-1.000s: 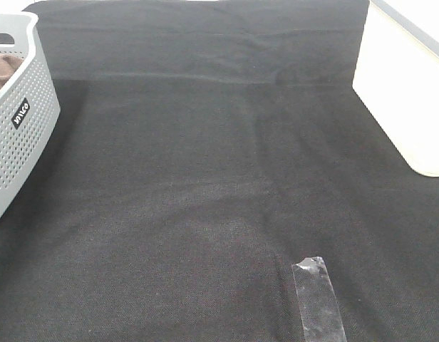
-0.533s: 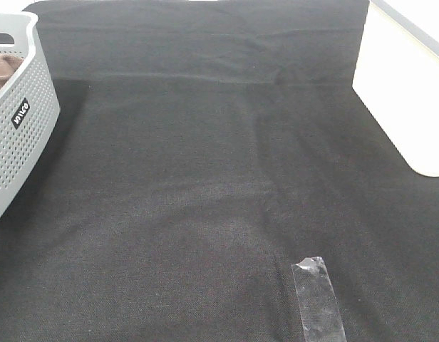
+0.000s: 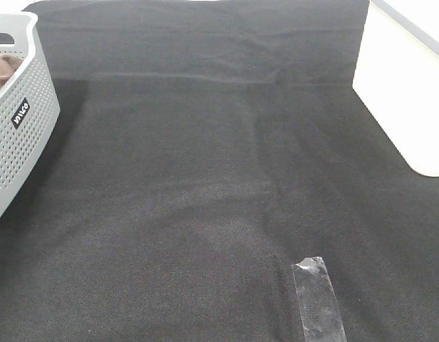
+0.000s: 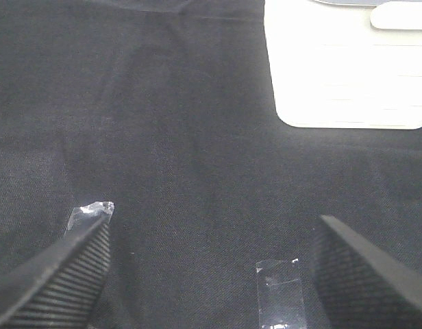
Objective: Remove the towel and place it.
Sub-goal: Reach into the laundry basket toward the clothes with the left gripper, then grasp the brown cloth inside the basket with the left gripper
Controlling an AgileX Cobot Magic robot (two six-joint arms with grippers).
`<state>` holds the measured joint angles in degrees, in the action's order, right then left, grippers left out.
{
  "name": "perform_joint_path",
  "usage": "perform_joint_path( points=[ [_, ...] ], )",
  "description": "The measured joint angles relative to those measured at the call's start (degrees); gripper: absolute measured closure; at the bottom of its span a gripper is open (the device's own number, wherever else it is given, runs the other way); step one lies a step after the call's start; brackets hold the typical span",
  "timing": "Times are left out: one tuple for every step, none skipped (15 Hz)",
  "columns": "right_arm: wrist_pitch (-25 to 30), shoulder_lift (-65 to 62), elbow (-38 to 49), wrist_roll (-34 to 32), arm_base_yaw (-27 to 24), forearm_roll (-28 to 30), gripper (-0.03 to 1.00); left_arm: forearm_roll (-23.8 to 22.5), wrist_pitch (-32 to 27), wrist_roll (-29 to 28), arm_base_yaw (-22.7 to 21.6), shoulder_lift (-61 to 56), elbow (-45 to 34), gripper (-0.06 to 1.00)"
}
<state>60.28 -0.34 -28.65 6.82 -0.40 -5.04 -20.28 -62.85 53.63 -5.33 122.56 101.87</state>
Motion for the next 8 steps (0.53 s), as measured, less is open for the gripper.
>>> perform_joint_path(
  points=[
    [0.0, 0.0, 0.0, 0.0, 0.0, 0.0, 0.23, 0.1, 0.0, 0.3, -0.3, 0.0, 0.0, 0.02],
    [0.0, 0.0, 0.0, 0.0, 0.0, 0.0, 0.23, 1.1, -0.1, 0.6, -0.8, 0.0, 0.0, 0.03],
    [0.0, 0.0, 0.0, 0.0, 0.0, 0.0, 0.23, 2.5, -0.1, 0.8, -1.6, 0.0, 0.0, 0.04],
    [0.0, 0.0, 0.0, 0.0, 0.0, 0.0, 0.23, 3.8, -0.2, 0.9, -2.4, 0.0, 0.0, 0.04],
    [0.0, 0.0, 0.0, 0.0, 0.0, 0.0, 0.23, 4.4, -0.3, 1.1, -3.0, 0.0, 0.0, 0.04],
    [0.0, 0.0, 0.0, 0.0, 0.0, 0.0, 0.23, 4.8, -0.5, 1.8, -3.4, 0.0, 0.0, 0.04],
    [0.0, 0.0, 0.0, 0.0, 0.0, 0.0, 0.23, 4.8, -0.5, 1.8, -3.4, 0.0, 0.0, 0.04],
    [0.0, 0.0, 0.0, 0.0, 0.0, 0.0, 0.23, 5.4, -0.7, 2.3, -3.5, 0.0, 0.0, 0.05]
  ],
)
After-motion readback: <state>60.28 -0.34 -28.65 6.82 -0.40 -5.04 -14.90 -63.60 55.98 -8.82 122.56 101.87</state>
